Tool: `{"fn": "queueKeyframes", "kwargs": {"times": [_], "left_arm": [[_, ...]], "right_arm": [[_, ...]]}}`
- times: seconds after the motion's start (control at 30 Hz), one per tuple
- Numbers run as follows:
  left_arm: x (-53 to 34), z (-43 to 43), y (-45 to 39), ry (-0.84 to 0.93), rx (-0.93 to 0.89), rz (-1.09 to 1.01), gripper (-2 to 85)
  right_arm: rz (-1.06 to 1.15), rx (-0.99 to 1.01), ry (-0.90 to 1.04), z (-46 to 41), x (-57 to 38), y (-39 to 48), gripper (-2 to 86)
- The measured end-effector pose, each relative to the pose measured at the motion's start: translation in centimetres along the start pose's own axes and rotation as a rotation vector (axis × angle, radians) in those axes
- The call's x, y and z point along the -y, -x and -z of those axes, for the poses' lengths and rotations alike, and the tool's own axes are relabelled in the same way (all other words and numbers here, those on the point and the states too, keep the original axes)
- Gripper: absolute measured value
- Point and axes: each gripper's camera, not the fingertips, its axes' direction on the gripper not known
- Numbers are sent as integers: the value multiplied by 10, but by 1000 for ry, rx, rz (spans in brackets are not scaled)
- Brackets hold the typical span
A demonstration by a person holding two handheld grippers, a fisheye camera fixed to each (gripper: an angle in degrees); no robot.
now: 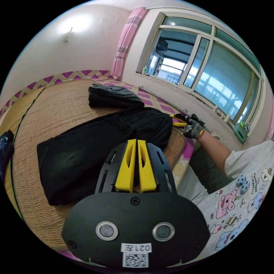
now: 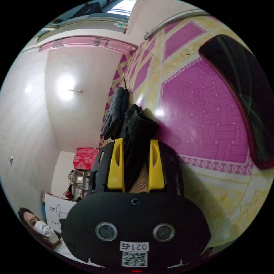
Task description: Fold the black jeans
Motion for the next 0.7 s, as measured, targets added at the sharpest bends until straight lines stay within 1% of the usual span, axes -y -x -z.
{"fn": "queueKeyframes", "kwargs": {"times": [0.1,0.27,0.4,0.43,0.53,0.6,0.7], "left_arm": [[-13,18,9,-27,2,35,-9],[-35,38,24,-34,6,90,-10],[-48,57,33,-40,19,108,-10],[-53,64,37,-40,19,117,-10],[-61,75,48,-34,10,137,-10],[-63,80,53,-32,4,145,-10],[-64,88,62,-42,-26,175,-10]], "right_arm": [[-46,71,12,-9,22,-9,129],[-46,98,-33,-18,34,-8,133],[29,-70,-110,7,29,4,132],[39,-75,-101,9,30,4,132],[52,-8,-52,5,41,-2,150],[77,104,16,-8,60,-4,159],[139,150,133,-27,84,-3,146]]}}
